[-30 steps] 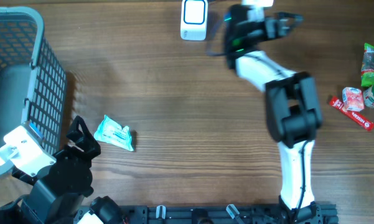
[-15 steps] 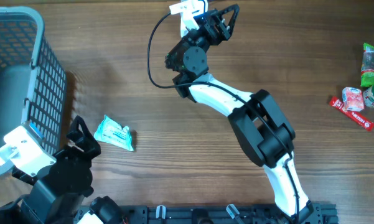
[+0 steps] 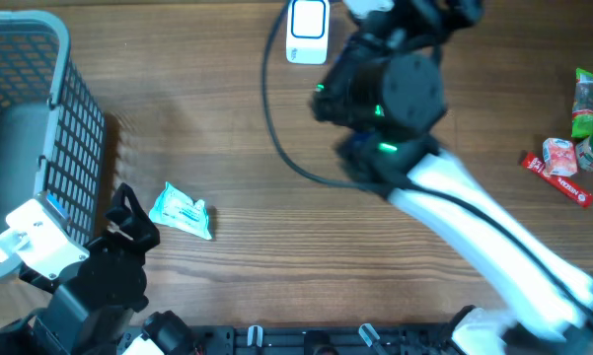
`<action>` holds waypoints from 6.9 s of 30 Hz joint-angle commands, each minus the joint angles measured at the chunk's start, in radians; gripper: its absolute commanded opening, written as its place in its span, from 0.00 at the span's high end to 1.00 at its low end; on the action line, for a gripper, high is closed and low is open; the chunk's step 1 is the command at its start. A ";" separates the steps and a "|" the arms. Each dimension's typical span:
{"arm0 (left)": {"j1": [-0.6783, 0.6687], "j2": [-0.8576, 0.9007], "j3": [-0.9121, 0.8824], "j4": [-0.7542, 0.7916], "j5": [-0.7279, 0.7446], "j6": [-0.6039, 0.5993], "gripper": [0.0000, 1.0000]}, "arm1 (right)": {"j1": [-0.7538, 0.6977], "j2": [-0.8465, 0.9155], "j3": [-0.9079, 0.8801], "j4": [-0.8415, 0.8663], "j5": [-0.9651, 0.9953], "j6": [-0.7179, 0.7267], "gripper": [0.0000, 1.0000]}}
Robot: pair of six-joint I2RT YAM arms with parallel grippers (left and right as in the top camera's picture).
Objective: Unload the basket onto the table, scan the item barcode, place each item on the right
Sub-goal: 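Reach the right gripper to the light-green tissue pack and grasp it, then lift the tissue pack and carry it toward the scanner, then hold the tissue pack in front of the scanner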
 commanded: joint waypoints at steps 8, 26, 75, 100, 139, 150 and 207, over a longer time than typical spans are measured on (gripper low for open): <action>-0.007 0.006 -0.006 0.002 -0.006 -0.012 0.00 | -0.119 -0.031 -0.026 -1.035 -1.347 1.431 0.00; -0.007 0.006 -0.006 0.002 -0.006 -0.012 0.00 | -0.157 0.481 -0.227 -0.652 -2.257 1.809 0.00; -0.007 0.006 -0.006 0.002 -0.006 -0.012 0.00 | 0.085 0.746 -0.227 -0.504 -1.923 2.228 0.96; -0.007 0.006 -0.006 0.002 -0.006 -0.012 0.00 | -0.330 0.394 -0.227 -1.387 -2.479 2.778 0.96; -0.007 0.006 -0.006 0.002 -0.006 -0.012 0.00 | -0.444 0.394 -0.227 -1.155 -2.781 3.578 0.96; -0.007 0.006 -0.006 0.002 -0.006 -0.012 0.00 | -0.531 0.396 -0.232 -1.313 -2.537 3.220 0.96; -0.007 0.006 -0.006 0.002 -0.006 -0.012 0.00 | -0.475 0.614 0.047 -0.603 -1.567 2.822 0.95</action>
